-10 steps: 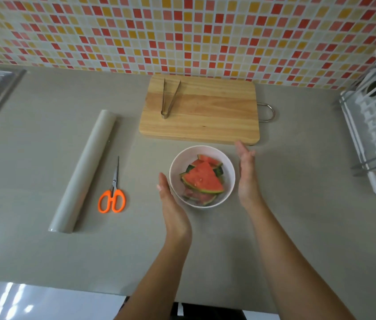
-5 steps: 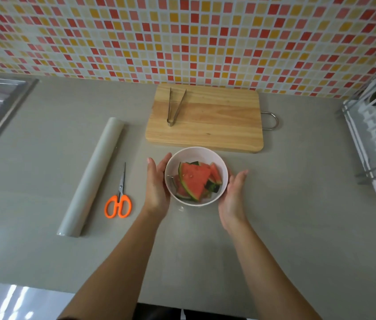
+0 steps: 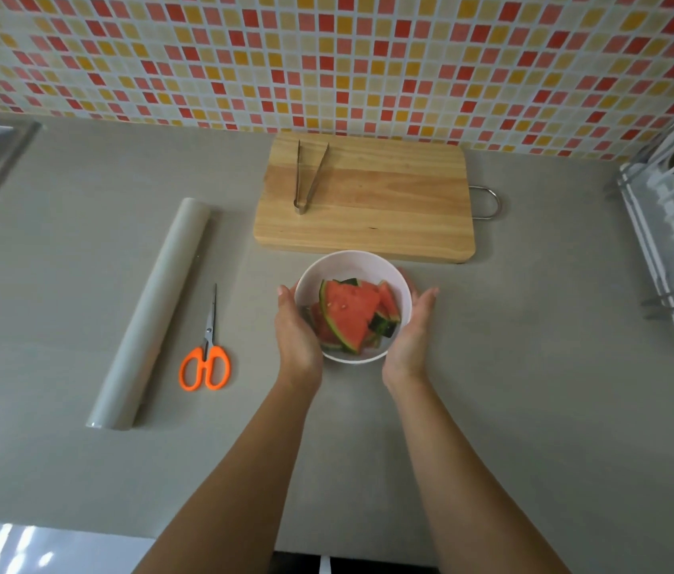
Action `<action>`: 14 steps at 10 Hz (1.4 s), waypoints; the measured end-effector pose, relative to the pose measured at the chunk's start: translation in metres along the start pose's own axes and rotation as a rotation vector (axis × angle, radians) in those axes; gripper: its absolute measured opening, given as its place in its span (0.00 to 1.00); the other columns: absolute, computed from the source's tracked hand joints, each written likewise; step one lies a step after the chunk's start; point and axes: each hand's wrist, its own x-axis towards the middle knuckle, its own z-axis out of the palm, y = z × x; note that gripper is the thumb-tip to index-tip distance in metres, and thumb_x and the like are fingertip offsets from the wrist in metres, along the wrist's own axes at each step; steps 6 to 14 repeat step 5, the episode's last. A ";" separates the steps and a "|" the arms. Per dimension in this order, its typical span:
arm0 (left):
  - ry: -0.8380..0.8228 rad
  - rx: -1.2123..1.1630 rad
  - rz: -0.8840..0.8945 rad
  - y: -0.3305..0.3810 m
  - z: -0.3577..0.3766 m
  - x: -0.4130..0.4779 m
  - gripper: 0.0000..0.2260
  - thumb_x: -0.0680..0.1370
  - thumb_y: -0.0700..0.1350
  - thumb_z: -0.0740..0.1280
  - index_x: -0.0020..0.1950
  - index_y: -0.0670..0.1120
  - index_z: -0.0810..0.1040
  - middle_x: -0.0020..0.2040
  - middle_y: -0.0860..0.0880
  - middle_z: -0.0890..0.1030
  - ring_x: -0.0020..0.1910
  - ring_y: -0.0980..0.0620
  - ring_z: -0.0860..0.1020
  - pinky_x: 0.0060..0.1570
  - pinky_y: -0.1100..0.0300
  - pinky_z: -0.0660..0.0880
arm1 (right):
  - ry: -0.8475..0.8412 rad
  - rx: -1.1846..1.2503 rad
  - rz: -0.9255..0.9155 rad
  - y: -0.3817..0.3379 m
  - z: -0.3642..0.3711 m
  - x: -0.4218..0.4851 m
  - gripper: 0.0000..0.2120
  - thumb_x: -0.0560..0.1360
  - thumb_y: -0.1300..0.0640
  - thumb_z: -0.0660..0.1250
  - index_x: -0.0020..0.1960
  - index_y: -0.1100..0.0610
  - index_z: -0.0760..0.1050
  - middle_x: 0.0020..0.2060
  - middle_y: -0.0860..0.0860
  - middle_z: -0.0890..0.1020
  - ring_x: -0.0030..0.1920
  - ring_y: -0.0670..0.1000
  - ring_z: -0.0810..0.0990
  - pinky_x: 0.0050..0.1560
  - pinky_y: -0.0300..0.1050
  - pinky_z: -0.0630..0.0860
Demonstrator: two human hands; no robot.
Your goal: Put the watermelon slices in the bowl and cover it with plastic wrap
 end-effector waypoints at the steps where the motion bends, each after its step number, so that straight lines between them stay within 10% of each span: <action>1: 0.012 0.045 0.006 0.001 -0.001 0.004 0.22 0.83 0.57 0.46 0.53 0.53 0.78 0.50 0.54 0.81 0.52 0.57 0.79 0.46 0.65 0.74 | -0.012 -0.064 0.018 0.002 -0.005 0.003 0.31 0.77 0.36 0.42 0.65 0.52 0.72 0.59 0.51 0.79 0.60 0.46 0.77 0.55 0.39 0.73; 2: -0.028 0.136 0.058 0.004 -0.006 0.008 0.23 0.82 0.59 0.44 0.65 0.53 0.74 0.52 0.60 0.78 0.51 0.65 0.77 0.52 0.65 0.72 | -0.056 -0.138 0.009 -0.001 -0.006 0.005 0.28 0.78 0.38 0.40 0.53 0.48 0.77 0.49 0.43 0.81 0.47 0.34 0.79 0.42 0.26 0.74; 3: -0.087 0.143 0.061 0.009 -0.009 0.002 0.25 0.82 0.60 0.42 0.72 0.52 0.67 0.46 0.69 0.73 0.39 0.78 0.75 0.46 0.75 0.71 | -0.091 -0.163 0.003 -0.005 -0.011 0.003 0.30 0.78 0.39 0.39 0.59 0.51 0.75 0.54 0.47 0.80 0.54 0.38 0.78 0.50 0.30 0.73; 4: -0.129 0.164 0.051 0.022 -0.017 0.000 0.29 0.82 0.61 0.40 0.78 0.46 0.54 0.62 0.66 0.69 0.53 0.77 0.73 0.54 0.81 0.65 | -0.085 -0.180 -0.038 -0.018 -0.020 0.002 0.31 0.79 0.40 0.37 0.73 0.55 0.58 0.73 0.51 0.63 0.72 0.46 0.61 0.68 0.38 0.57; 5: -0.098 0.232 0.086 0.048 -0.014 -0.004 0.29 0.81 0.61 0.40 0.79 0.48 0.50 0.78 0.54 0.57 0.75 0.58 0.59 0.70 0.63 0.53 | -0.059 -0.232 -0.100 -0.042 -0.021 0.001 0.29 0.80 0.43 0.37 0.75 0.55 0.51 0.76 0.49 0.53 0.74 0.44 0.52 0.69 0.38 0.48; 14: -0.098 0.232 0.086 0.048 -0.014 -0.004 0.29 0.81 0.61 0.40 0.79 0.48 0.50 0.78 0.54 0.57 0.75 0.58 0.59 0.70 0.63 0.53 | -0.059 -0.232 -0.100 -0.042 -0.021 0.001 0.29 0.80 0.43 0.37 0.75 0.55 0.51 0.76 0.49 0.53 0.74 0.44 0.52 0.69 0.38 0.48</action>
